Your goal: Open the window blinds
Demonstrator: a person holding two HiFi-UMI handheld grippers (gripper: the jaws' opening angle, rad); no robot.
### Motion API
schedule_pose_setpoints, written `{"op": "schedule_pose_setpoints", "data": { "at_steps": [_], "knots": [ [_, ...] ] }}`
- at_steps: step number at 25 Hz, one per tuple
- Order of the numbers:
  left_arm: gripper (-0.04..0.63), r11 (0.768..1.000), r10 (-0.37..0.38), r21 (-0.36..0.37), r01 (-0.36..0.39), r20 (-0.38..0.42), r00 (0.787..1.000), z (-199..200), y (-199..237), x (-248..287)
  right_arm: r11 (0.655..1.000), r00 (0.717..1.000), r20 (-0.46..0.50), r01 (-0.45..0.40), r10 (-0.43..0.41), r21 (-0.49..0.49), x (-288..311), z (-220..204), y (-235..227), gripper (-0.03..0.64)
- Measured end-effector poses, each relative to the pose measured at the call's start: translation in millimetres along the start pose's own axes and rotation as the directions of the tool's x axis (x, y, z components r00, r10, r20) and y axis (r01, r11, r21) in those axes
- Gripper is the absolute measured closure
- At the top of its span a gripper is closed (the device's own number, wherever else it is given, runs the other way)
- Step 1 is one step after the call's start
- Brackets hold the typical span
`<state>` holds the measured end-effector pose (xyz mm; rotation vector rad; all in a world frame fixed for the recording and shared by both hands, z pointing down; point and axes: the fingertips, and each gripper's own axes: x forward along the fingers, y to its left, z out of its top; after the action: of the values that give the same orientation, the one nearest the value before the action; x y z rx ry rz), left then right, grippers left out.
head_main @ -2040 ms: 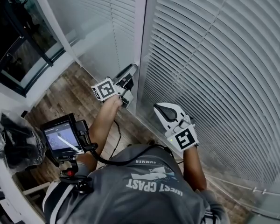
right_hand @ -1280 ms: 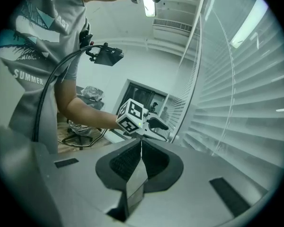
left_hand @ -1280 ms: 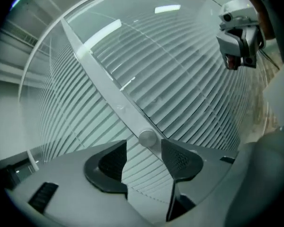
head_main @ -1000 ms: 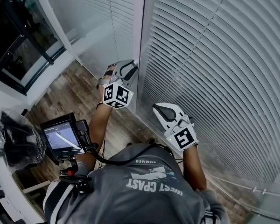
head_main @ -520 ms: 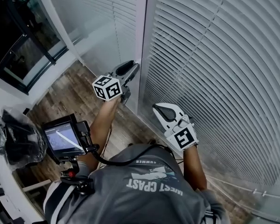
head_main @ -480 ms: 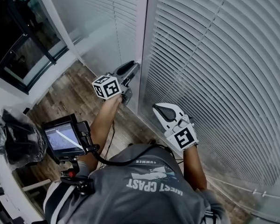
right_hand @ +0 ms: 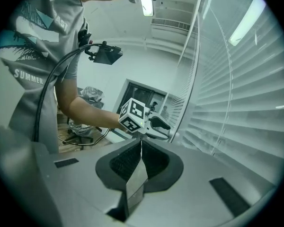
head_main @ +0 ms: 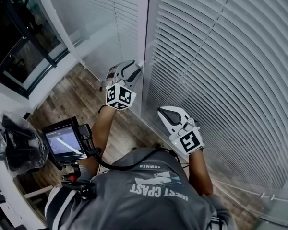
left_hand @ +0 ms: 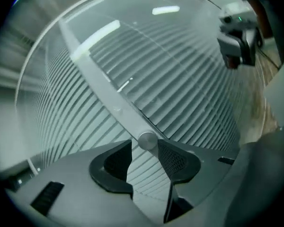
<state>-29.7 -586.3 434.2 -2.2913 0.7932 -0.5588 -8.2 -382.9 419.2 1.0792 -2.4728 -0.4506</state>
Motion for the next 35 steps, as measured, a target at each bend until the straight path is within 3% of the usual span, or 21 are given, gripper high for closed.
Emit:
{"op": "schedule_pose_setpoints", "data": {
  "at_steps": [2, 5, 7, 8, 9, 10, 12, 13, 14, 17, 18, 19, 20, 21, 23, 24, 25, 27, 30, 33, 35],
  "knots": [
    [0.465, 0.994, -0.011, 0.11, 0.013, -0.023, 1.0, 0.3, -6.5, 5.0, 1.0, 1.0, -0.006, 0.0, 0.0, 0.002, 1.2, -3.6, 2.7, 0.612],
    [0.469, 0.993, -0.014, 0.114, 0.016, -0.019, 1.0, -1.9, -12.3, 2.5, 1.0, 1.0, 0.005, 0.0, 0.0, 0.005, 2.5, -4.8, 8.2, 0.612],
    [0.471, 0.999, -0.029, 0.022, 0.029, 0.003, 1.0, -1.0, -11.3, 2.8, 1.0, 1.0, 0.005, 0.002, -0.002, 0.007, 3.5, -4.5, 5.8, 0.612],
    [0.471, 0.993, -0.057, -0.105, 0.061, 0.041, 0.998, -0.5, -10.4, 3.8, 1.0, 1.0, 0.002, 0.001, -0.001, 0.007, 4.5, -5.0, 4.2, 0.612],
    [0.471, 0.951, -0.09, -0.286, 0.117, 0.106, 0.99, 0.1, -9.3, 4.8, 1.0, 1.0, 0.0, -0.001, 0.001, 0.007, 5.8, -5.7, 2.8, 0.612],
    [0.472, 0.855, -0.11, -0.483, 0.191, 0.191, 0.975, 0.9, -7.9, 5.5, 1.0, 1.0, -0.001, -0.003, 0.003, 0.008, 7.3, -6.2, 1.8, 0.612],
    [0.472, 0.576, -0.082, -0.751, 0.322, 0.339, 0.937, 1.8, -5.3, 5.5, 1.0, 1.0, -0.003, -0.008, 0.008, 0.01, 9.7, -6.9, 1.0, 0.612],
    [0.472, 0.475, -0.057, -0.805, 0.355, 0.374, 0.926, 1.6, -5.3, 5.1, 1.0, 1.0, -0.004, -0.01, 0.01, 0.011, 10.5, -7.6, 1.3, 0.612],
    [0.472, 0.412, -0.04, -0.832, 0.372, 0.391, 0.919, 0.9, -6.0, 4.9, 1.0, 1.0, -0.004, -0.011, 0.011, 0.011, 11.3, -8.3, 1.9, 0.612],
    [0.471, 0.286, -0.013, -0.866, 0.409, 0.423, 0.906, -2.2, -8.4, 4.9, 1.0, 1.0, 0.004, -0.013, 0.013, 0.008, 14.5, -10.5, 3.7, 0.612],
    [0.471, 0.256, -0.003, -0.872, 0.417, 0.43, 0.903, -3.0, -8.7, 4.5, 1.0, 1.0, 0.003, -0.015, 0.015, 0.006, 15.9, -11.2, 4.7, 0.612],
    [0.471, 0.255, 0.003, -0.873, 0.416, 0.431, 0.903, -3.3, -8.9, 3.6, 1.0, 1.0, 0.001, -0.018, 0.018, 0.005, 17.2, -11.7, 5.9, 0.612],
    [0.471, 0.31, 0.0, -0.864, 0.396, 0.417, 0.909, -2.8, -9.1, 2.2, 1.0, 1.0, 0.0, -0.02, 0.02, 0.004, 18.3, -11.7, 7.1, 0.612],
    [0.471, 0.438, -0.013, -0.829, 0.349, 0.382, 0.924, -1.5, -9.2, 0.2, 1.0, 1.0, 0.0, -0.023, 0.023, 0.003, 19.1, -11.4, 7.9, 0.612],
    [0.457, 0.801, -0.025, -0.574, 0.17, 0.251, 0.968, 1.7, -8.7, -5.5, 1.0, 1.0, 0.0, -0.027, 0.027, 0.001, 19.7, -11.2, 8.8, 0.612],
    [0.44, 0.924, -0.01, -0.374, 0.078, 0.181, 0.984, 2.7, -8.8, -8.4, 1.0, 1.0, -0.001, -0.027, 0.027, 0.002, 19.7, -12.1, 9.4, 0.612],
    [0.437, 0.981, 0.006, -0.193, 0.018, 0.127, 0.992, 3.6, -10.0, -10.1, 1.0, 1.0, -0.003, -0.025, 0.025, 0.003, 19.5, -13.7, 10.1, 0.612],
    [0.436, 1.0, 0.011, 0.016, -0.012, 0.069, 0.998, 5.8, -14.7, -8.5, 1.0, 1.0, -0.004, -0.022, 0.022, 0.008, 19.5, -16.5, 11.6, 0.612],
    [0.462, 0.994, -0.002, 0.106, -0.001, 0.034, 0.999, 7.8, -17.5, -0.9, 1.0, 1.0, -0.007, -0.026, 0.026, 0.009, 20.5, -14.2, 10.7, 0.612],
    [0.469, 0.996, -0.002, 0.087, -0.001, 0.032, 0.999, 10.0, -13.9, 0.0, 1.0, 1.0, -0.01, -0.028, 0.028, 0.008, 20.4, -11.7, 8.1, 0.612],
    [0.469, 0.998, -0.029, -0.052, 0.033, 0.067, 0.997, 9.3, -12.4, -0.7, 1.0, 1.0, -0.014, -0.024, 0.024, 0.014, 19.4, -13.7, 7.7, 0.612]
  ]
}}
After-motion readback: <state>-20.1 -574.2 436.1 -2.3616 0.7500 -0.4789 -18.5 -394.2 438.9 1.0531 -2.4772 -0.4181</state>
